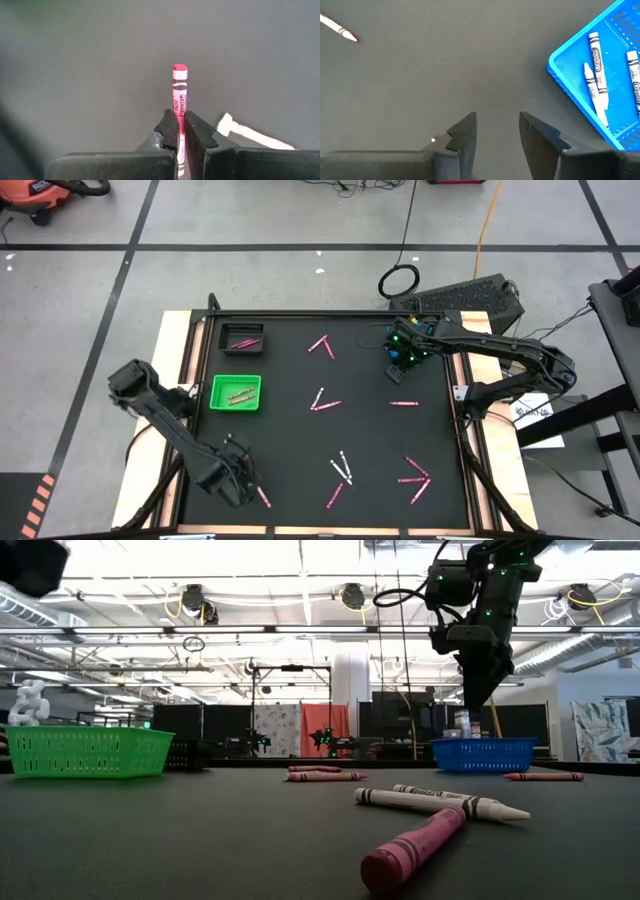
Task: Sort crayons
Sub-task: Put the red crayon into the black bin
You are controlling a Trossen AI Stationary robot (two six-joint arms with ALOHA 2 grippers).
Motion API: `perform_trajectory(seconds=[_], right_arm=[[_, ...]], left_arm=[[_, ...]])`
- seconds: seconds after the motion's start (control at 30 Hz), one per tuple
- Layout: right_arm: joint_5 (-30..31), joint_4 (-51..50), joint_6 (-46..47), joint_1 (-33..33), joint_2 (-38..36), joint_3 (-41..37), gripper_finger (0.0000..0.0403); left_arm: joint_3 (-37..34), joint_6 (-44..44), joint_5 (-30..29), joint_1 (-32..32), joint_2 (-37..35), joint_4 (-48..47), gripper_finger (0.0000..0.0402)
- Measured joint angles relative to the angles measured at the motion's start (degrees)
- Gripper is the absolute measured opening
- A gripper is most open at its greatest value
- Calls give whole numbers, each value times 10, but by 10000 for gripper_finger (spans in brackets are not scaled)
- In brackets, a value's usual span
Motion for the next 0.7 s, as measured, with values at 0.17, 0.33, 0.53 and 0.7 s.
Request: perform_trajectory(seconds=[0.17,0.33,0.53,0.7], right_arm=[[0,0,-7,0,0,0,135],[0,0,-15,0,0,0,135],[0,0,-15,0,0,0,135],[-1,-1,-11,19,0,0,135]], left_arm=[[0,23,-31,37,-57,-87,8],[0,67,-93,88,-115,-123,8],[1,157,-135,169,-161,-149,9],[1,261,-143,240,-176,-170,9]])
